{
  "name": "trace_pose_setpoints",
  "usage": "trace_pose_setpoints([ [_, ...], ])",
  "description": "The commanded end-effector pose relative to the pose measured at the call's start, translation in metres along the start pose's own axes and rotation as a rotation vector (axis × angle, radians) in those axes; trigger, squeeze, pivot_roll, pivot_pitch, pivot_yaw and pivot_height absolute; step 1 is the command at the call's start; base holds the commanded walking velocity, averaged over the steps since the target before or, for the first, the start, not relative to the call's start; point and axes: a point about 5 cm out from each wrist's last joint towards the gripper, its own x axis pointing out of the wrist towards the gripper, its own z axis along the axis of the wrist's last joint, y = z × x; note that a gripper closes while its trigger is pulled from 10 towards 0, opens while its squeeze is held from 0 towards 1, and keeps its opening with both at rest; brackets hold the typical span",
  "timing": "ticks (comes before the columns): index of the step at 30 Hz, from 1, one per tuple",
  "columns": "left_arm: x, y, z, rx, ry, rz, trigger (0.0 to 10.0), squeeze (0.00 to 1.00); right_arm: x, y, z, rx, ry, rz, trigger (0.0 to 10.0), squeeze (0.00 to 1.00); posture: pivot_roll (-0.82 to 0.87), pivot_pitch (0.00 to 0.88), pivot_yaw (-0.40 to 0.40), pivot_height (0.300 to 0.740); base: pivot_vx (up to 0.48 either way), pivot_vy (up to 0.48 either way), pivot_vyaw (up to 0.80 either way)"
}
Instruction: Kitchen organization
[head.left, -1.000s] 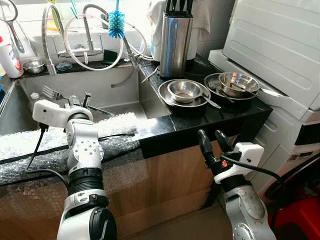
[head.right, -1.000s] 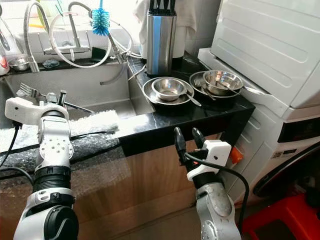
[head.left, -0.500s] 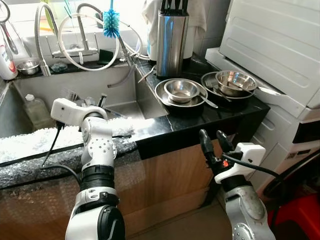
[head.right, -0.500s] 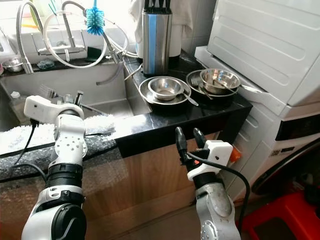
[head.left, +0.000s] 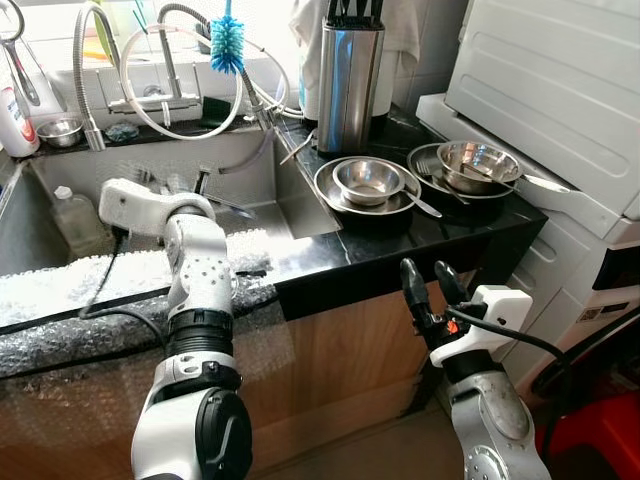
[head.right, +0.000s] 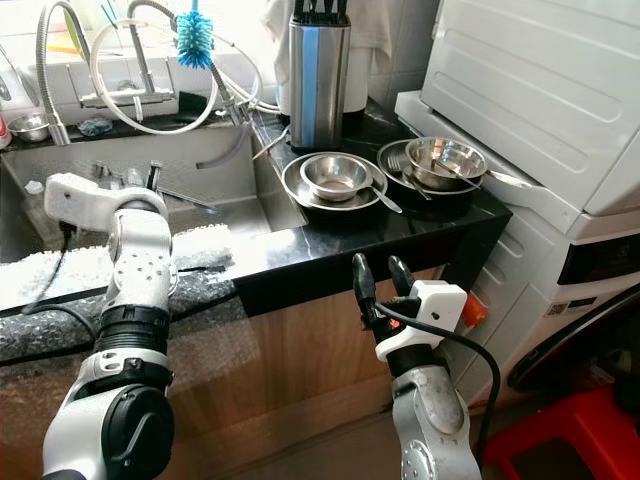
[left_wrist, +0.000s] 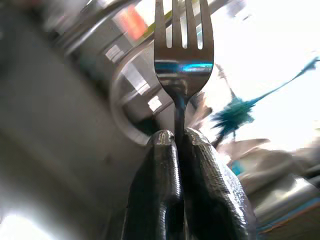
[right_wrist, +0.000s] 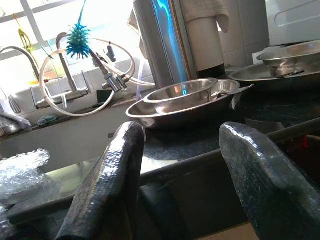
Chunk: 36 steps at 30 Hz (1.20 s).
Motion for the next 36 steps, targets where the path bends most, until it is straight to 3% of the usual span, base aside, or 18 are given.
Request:
trace_pose_setpoints([
  [1,0.0,-0.014,0.008,0.024,-0.052,-0.059,10.0,0.0,0.002,0.0,0.002,-0.001,-0.014,-0.004,10.0,0.0,-0.13,0.0,0.003,0.74,0.0,0.0,0.0],
  [5,-0.002,-0.02,0.013,0.121,-0.12,-0.094,10.0,0.0,0.002,0.0,0.002,0.0,-0.017,-0.004,10.0,0.0,-0.13,0.0,0.002,0.74,0.0,0.0,0.0],
  [6,-0.004,-0.022,0.013,0.197,-0.158,-0.136,10.0,0.0,0.002,0.0,0.002,0.0,-0.018,-0.004,10.0,0.0,-0.13,0.0,0.003,0.74,0.0,0.0,0.0],
  [8,-0.006,-0.024,0.011,0.272,-0.188,-0.18,10.0,0.0,0.003,0.0,0.002,-0.002,-0.02,-0.003,10.0,0.0,-0.13,0.0,0.004,0.74,0.0,0.0,0.0],
  [11,-0.015,-0.028,0.002,0.469,-0.238,-0.332,10.0,0.0,0.003,0.001,0.003,-0.01,-0.022,0.0,10.0,0.0,-0.13,0.0,0.007,0.74,0.0,0.0,0.0],
  [17,-0.03,-0.017,-0.028,0.634,-0.155,-0.493,10.0,0.0,0.003,0.002,0.003,-0.013,-0.028,0.002,10.0,0.0,-0.13,0.0,0.009,0.74,0.0,0.0,0.0],
  [22,-0.034,-0.014,-0.036,0.667,-0.125,-0.539,10.0,0.0,0.003,0.002,0.003,-0.014,-0.029,0.002,10.0,0.0,-0.14,0.0,0.009,0.74,0.0,0.0,0.0],
  [23,-0.038,-0.009,-0.046,0.713,-0.074,-0.582,10.0,0.0,0.003,0.002,0.003,-0.016,-0.033,0.005,10.0,0.0,-0.13,0.0,0.009,0.74,0.0,0.0,0.0],
  [26,-0.04,-0.005,-0.052,0.733,-0.043,-0.601,10.0,0.0,0.002,0.002,0.003,-0.018,-0.036,0.007,10.0,0.0,-0.14,0.0,0.01,0.74,0.0,0.0,0.0],
  [36,-0.034,-0.001,-0.054,0.672,0.002,-0.527,10.0,0.0,0.003,0.003,0.002,-0.026,-0.033,0.013,10.0,0.0,-0.14,0.0,0.01,0.74,0.0,0.0,0.0],
])
